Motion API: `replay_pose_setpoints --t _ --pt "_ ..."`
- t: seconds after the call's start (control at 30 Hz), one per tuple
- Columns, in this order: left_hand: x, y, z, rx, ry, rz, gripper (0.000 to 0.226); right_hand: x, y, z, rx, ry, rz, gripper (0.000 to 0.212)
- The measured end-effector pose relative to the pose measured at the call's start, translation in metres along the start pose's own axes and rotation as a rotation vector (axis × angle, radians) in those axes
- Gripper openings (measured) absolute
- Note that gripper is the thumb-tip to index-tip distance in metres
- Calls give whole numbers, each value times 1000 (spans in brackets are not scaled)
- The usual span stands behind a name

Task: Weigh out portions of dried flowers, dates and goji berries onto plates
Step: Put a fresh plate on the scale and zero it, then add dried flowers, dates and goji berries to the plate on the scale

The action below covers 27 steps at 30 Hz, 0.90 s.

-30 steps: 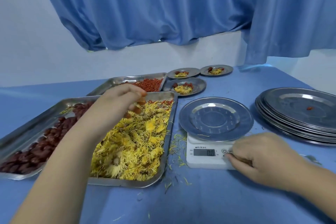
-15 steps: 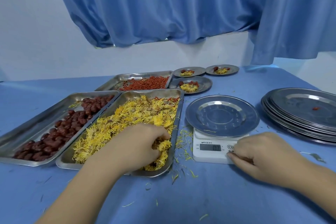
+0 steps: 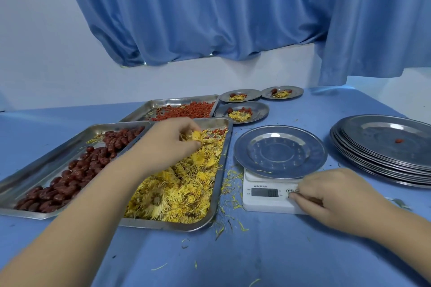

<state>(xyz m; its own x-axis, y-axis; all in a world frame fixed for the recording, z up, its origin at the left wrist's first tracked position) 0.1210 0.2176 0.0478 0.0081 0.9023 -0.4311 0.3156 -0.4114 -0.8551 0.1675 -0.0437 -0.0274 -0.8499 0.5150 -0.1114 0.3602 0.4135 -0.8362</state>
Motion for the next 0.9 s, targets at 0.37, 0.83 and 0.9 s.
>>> replay_pose_setpoints --t 0.37,0.83,0.9 --pt "10 47 -28 186 6 -367 30 -12 -10 1 -31 27 -16 42" --pt "34 -3 -20 -2 -107 90 26 -16 -20 0 -66 50 -91 44" --pt "33 2 -18 25 -72 0 27 -15 -19 0 -62 52 -80 44"
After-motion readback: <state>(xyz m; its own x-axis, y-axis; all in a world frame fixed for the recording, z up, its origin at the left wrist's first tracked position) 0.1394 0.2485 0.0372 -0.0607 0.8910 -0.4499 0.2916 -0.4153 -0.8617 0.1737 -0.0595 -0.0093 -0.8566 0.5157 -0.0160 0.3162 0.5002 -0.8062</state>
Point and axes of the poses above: each hand's wrist, its own z-axis away from the middle knuckle, its own y-axis out of the palm, x = y × z, the point moved 7 cm from there along -z, towards the middle knuckle, and after that the axes turned 1 degree about y, right-handed, at the moved point
